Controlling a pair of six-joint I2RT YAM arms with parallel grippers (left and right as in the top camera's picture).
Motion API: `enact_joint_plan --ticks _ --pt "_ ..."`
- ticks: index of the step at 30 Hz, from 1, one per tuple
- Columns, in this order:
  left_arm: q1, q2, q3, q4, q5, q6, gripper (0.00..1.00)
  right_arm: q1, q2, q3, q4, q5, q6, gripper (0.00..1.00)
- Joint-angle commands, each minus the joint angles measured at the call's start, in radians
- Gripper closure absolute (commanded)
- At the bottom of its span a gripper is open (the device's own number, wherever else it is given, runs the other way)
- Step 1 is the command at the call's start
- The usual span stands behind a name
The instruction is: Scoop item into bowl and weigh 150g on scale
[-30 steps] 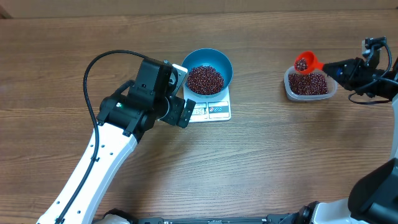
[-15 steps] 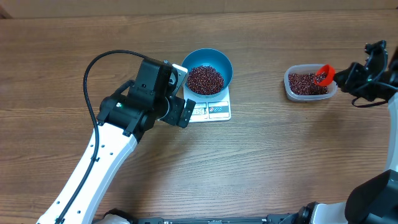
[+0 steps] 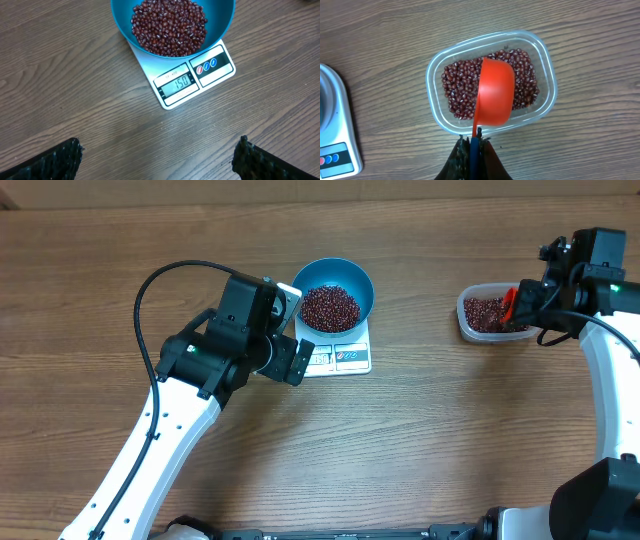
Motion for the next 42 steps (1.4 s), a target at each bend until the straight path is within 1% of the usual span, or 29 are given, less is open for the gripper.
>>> enact_joint_plan --ticks 1,10,24,28,34,42 --pt "-0.001 0.008 0.013 0.002 -0.003 0.019 0.01 0.015 -0.026 0.029 0.005 0.043 0.004 0.96" --pt "-0.001 0.008 0.013 0.002 -0.003 0.019 0.0 0.017 -0.026 0.029 -0.012 0.109 0.027 0.96" --pt "-0.001 0.008 0.013 0.001 -0.003 0.019 0.01 0.025 -0.026 0.029 -0.011 0.11 0.03 0.96" --pt "-0.001 0.008 0.013 0.002 -0.003 0.019 0.01 0.054 -0.026 0.029 -0.012 0.137 0.024 0.96" --pt "-0.001 0.008 0.013 0.002 -0.003 0.019 0.01 0.119 -0.026 0.029 -0.007 0.228 0.023 0.96" --pt "-0.001 0.008 0.013 0.001 -0.003 0.019 0.01 0.15 -0.026 0.029 -0.002 0.233 0.023 0.96"
